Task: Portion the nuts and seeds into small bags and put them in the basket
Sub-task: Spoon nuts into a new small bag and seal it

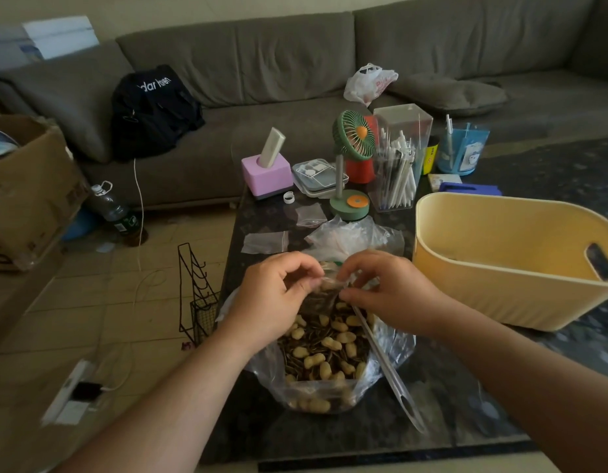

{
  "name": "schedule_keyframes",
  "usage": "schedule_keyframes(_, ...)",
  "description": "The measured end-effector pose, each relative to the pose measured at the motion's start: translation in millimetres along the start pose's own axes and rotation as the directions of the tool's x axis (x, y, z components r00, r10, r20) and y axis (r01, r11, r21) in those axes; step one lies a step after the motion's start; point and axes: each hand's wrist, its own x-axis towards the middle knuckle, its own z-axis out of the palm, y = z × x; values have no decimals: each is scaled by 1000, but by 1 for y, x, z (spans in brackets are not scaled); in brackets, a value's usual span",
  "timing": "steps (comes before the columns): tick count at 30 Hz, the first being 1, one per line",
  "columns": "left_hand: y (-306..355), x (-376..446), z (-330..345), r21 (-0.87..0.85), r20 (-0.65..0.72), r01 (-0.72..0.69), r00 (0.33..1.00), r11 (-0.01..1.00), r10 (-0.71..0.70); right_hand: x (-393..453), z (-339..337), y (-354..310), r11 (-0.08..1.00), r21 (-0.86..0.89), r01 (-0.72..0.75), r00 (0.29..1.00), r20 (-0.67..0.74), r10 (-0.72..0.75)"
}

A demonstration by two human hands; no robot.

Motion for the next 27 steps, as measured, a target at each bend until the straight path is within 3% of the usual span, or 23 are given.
schedule_keyframes(4, -2, -1, 2, -110, 16, 95, 995, 989, -94, 0, -4, -7, 1000, 8, -6, 990, -140, 7)
schedule_keyframes(7, 1, 2, 4, -219, 0, 168, 985, 961, -172, -2, -4, -13, 997, -32, 69, 976, -203, -74)
schedule_keyframes(9, 7, 3, 9, -475, 71, 302, 950, 827, -305, -4, -2, -18, 995, 14, 94, 969, -230, -88)
schedule_keyframes(11, 9, 4, 16, -675, 219, 430, 893, 599, -394, -4, 1, -22, 990, 112, 81, 964, -260, -50)
schedule_keyframes(15, 6, 5, 24, -765, 310, 486, 853, 423, -419, -4, 3, -23, 961, 278, -7, 953, -288, 91)
schedule_keyframes(18, 9, 7, 26, -777, 269, 466, 853, 422, -447, -5, 0, -21, 918, 380, -117, 949, -230, 216)
schedule_keyframes(20, 10, 8, 27, -749, 216, 453, 857, 483, -468, -5, -1, -22, 904, 393, -166, 937, -224, 269)
schedule_keyframes(22, 11, 7, 28, -723, 181, 448, 858, 526, -481, -4, 0, -22, 897, 404, -179, 930, -228, 289)
schedule_keyframes(27, 17, 7, 24, -750, 152, 411, 870, 518, -470, -2, 3, -21, 878, 452, -155, 933, -224, 280)
